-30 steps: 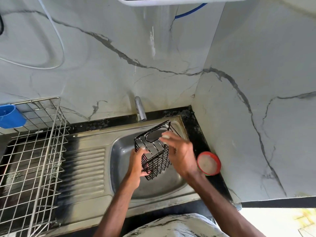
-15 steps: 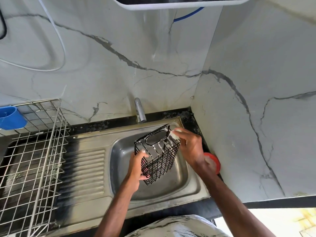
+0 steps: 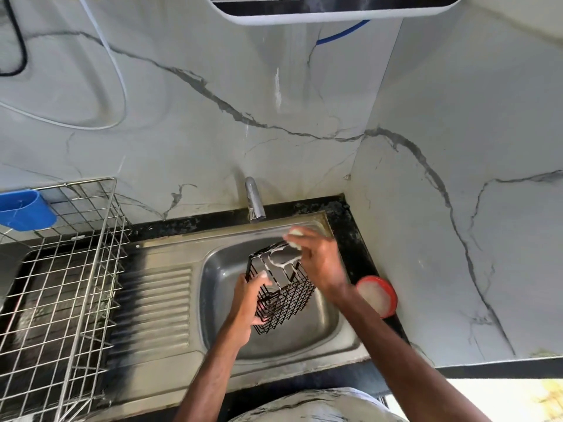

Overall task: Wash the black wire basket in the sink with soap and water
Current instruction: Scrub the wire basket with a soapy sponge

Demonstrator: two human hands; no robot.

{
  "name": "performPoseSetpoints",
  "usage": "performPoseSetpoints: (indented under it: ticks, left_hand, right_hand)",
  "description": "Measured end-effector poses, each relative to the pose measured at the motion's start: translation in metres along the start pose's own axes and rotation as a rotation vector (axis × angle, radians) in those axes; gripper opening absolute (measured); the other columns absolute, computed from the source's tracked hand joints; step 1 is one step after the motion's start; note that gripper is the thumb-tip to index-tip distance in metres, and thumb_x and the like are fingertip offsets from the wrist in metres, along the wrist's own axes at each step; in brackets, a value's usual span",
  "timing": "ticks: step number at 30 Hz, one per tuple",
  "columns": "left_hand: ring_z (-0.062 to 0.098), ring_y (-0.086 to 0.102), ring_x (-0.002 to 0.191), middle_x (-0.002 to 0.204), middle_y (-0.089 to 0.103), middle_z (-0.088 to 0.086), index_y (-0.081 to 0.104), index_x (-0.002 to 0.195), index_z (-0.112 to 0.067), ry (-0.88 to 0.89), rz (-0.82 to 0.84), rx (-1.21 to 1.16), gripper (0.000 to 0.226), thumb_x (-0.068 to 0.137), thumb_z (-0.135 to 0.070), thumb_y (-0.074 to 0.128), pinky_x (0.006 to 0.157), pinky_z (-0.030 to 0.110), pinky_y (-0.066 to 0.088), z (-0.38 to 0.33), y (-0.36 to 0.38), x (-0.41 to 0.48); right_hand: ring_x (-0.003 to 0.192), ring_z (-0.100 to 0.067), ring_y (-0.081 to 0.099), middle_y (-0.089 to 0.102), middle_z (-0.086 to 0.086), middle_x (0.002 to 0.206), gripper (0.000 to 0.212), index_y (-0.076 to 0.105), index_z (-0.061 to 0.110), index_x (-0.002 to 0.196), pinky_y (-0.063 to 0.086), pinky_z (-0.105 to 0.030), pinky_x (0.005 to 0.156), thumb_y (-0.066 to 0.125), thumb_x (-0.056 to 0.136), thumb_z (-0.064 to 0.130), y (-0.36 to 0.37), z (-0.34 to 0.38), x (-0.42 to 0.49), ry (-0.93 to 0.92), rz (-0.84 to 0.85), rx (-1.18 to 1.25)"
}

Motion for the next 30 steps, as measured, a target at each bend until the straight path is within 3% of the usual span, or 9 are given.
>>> performPoseSetpoints:
  ticks: [3,8,10,13,17,20,23,27,30]
  left_hand:
    - [0.034,0.045,0.122,0.133,0.038,-0.002,0.058,0.12,-0.016,-0.025,-0.013,-0.036,0.063,0.072,-0.057,0.066,0.096,0.061,0.049,0.001,-0.004,0.004]
    - [0.039,0.044,0.127,0.133,0.035,-0.003,0.061,0.114,-0.019,-0.067,-0.049,-0.065,0.05,0.075,-0.049,0.065,0.097,0.063,0.05,-0.002,-0.003,0.006]
    - [0.041,0.045,0.129,0.138,0.037,0.001,0.061,0.107,-0.025,-0.085,-0.08,-0.11,0.028,0.087,-0.045,0.064,0.093,0.062,0.052,-0.002,-0.003,0.005]
    - [0.042,0.048,0.129,0.144,0.043,0.01,0.063,0.103,-0.027,-0.081,-0.1,-0.114,0.034,0.086,-0.056,0.062,0.079,0.053,0.056,0.002,-0.003,0.008]
    - [0.042,0.047,0.133,0.15,0.041,0.013,0.054,0.115,-0.026,-0.092,-0.136,-0.145,0.04,0.096,-0.061,0.054,0.069,0.047,0.055,0.0,-0.002,0.002]
    - [0.042,0.043,0.14,0.156,0.04,0.012,0.054,0.131,-0.03,-0.092,-0.14,-0.158,0.049,0.099,-0.065,0.045,0.091,0.061,0.054,-0.001,-0.003,-0.002]
    - [0.041,0.044,0.14,0.153,0.045,0.012,0.06,0.122,-0.032,-0.103,-0.129,-0.138,0.047,0.097,-0.069,0.046,0.102,0.065,0.049,-0.002,-0.004,-0.004]
    - [0.041,0.045,0.132,0.143,0.041,0.008,0.06,0.112,-0.022,-0.051,-0.105,-0.113,0.047,0.084,-0.059,0.064,0.097,0.065,0.052,-0.004,-0.006,-0.008]
    - [0.042,0.046,0.127,0.142,0.037,0.005,0.061,0.107,-0.021,-0.026,-0.079,-0.073,0.028,0.089,-0.042,0.064,0.094,0.064,0.053,-0.002,-0.009,-0.009]
  right_hand:
    - [0.113,-0.013,0.069,0.069,-0.008,0.126,0.041,0.075,0.01,0.114,0.053,-0.016,0.095,0.058,0.088,-0.017,-0.017,-0.018,0.003,0.08,-0.025,-0.01]
    - [0.103,0.002,0.065,0.07,0.004,0.12,0.047,0.076,0.011,0.114,0.051,-0.008,0.089,0.056,0.085,-0.021,-0.023,-0.013,-0.021,0.117,-0.11,0.014]
    - [0.098,0.0,0.069,0.071,0.008,0.12,0.051,0.079,0.013,0.107,0.055,-0.011,0.084,0.057,0.08,-0.024,-0.017,-0.003,-0.031,0.071,-0.133,-0.015]
    - [0.109,-0.013,0.071,0.071,-0.006,0.124,0.048,0.077,0.011,0.107,0.061,-0.022,0.074,0.056,0.079,-0.023,0.0,0.032,-0.05,-0.075,-0.065,-0.035]
    - [0.126,-0.019,0.062,0.068,-0.009,0.129,0.049,0.073,0.007,0.116,0.059,-0.029,0.09,0.047,0.082,-0.017,0.013,0.057,-0.057,-0.226,0.038,0.008]
    - [0.12,-0.02,0.065,0.07,-0.01,0.125,0.056,0.074,0.007,0.112,0.06,-0.03,0.088,0.06,0.07,-0.027,0.014,0.07,-0.057,-0.302,0.053,0.047]
    - [0.118,-0.017,0.066,0.07,-0.007,0.125,0.053,0.073,0.009,0.115,0.061,-0.029,0.085,0.057,0.074,-0.022,0.016,0.073,-0.055,-0.36,0.078,0.047]
    - [0.109,-0.007,0.069,0.071,-0.001,0.124,0.051,0.075,0.013,0.114,0.06,-0.019,0.077,0.054,0.083,-0.021,0.007,0.042,-0.037,-0.197,-0.031,0.072]
    - [0.101,-0.006,0.072,0.072,0.0,0.122,0.046,0.079,0.016,0.103,0.06,-0.016,0.074,0.059,0.083,-0.019,-0.005,0.018,-0.026,-0.069,-0.126,0.038]
Point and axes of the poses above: each hand's wrist, its own x-axis towards the middle knuckle, its own y-axis out of the palm, z = x × y, the point moved 2 cm from there along x, towards the middle knuckle
